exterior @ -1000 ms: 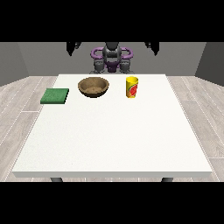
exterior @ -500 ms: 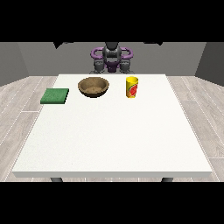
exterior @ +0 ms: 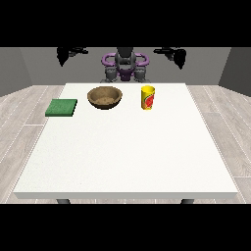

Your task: Pick the cup and pour the ball into the bowl, then pick the bowl and place it on the pad

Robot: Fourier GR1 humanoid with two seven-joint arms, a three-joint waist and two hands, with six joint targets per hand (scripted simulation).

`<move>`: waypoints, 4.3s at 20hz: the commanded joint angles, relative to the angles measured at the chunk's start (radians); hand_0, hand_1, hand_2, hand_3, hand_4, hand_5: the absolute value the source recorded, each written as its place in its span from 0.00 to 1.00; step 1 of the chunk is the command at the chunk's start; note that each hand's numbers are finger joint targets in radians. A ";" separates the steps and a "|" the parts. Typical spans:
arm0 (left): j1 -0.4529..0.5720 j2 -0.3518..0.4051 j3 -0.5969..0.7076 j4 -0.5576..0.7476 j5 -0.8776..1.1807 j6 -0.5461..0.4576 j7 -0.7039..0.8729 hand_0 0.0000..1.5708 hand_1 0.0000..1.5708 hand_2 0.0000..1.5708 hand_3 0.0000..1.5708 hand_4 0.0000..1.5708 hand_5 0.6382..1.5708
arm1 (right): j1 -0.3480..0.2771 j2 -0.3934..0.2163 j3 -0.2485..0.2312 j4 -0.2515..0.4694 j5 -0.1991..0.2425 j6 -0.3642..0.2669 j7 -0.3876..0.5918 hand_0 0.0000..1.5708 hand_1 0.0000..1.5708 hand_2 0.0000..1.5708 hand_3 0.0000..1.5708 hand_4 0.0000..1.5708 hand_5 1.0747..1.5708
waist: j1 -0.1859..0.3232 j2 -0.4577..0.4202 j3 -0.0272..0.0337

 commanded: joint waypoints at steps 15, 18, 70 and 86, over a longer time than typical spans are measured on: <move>-0.123 -0.149 -0.027 0.533 -0.143 0.145 -0.553 0.00 0.00 0.00 0.00 0.00 0.94 | -0.082 -0.026 -0.044 0.178 0.029 0.087 -0.234 0.00 0.00 0.00 0.00 0.00 1.00 | -0.067 0.185 0.0001; -0.190 -0.082 0.029 0.658 -0.129 0.118 -0.655 0.00 0.00 0.00 0.00 0.00 0.94 | -0.098 -0.005 -0.017 0.148 0.036 0.073 -0.213 0.00 0.00 0.00 0.00 0.00 1.00 | -0.081 0.225 -0.0004; -0.651 0.103 -0.446 0.937 -1.035 0.585 0.207 0.97 0.97 1.00 1.00 1.00 0.61 | -0.118 -0.115 -0.096 0.499 0.014 0.204 -0.212 0.00 0.00 0.00 0.00 0.00 1.00 | -0.093 -0.094 0.0013; -0.847 -0.095 -0.946 1.068 -1.655 0.264 0.488 0.98 0.98 1.00 1.00 0.99 0.56 | -0.163 -0.133 -0.098 0.608 0.016 0.249 -0.242 0.00 0.00 0.00 0.00 0.00 1.00 | -0.117 -0.117 0.0022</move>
